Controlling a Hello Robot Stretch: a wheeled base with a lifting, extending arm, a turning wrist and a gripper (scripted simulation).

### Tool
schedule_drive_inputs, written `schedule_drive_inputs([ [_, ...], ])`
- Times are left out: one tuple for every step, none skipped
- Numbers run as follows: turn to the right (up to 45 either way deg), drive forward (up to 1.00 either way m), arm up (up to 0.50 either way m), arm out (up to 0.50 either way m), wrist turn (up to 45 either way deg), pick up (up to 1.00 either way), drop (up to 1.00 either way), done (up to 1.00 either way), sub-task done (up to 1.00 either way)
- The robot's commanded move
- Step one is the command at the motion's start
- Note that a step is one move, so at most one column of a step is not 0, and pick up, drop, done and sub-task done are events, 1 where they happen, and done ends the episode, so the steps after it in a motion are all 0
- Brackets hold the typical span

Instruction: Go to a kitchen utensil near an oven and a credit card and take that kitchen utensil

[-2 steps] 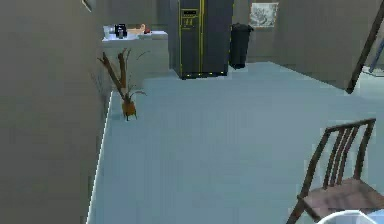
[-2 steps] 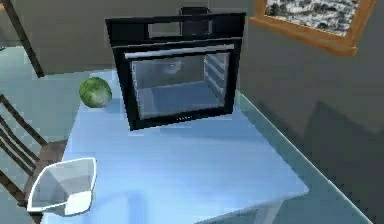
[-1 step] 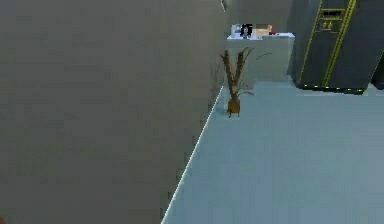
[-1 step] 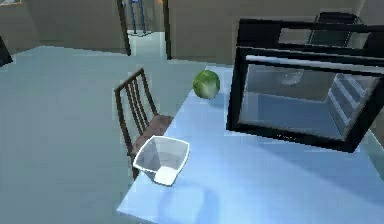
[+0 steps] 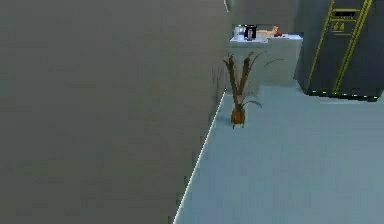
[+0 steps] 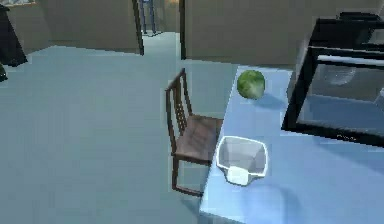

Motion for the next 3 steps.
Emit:
schedule_drive_inputs([
  [45.0,0.00,0.00,0.00,0.0,0.00,0.00,0.00,0.00],
  [45.0,0.00,0.00,0.00,0.0,0.00,0.00,0.00,0.00],
  [45.0,0.00,0.00,0.00,0.0,0.00,0.00,0.00,0.00],
])
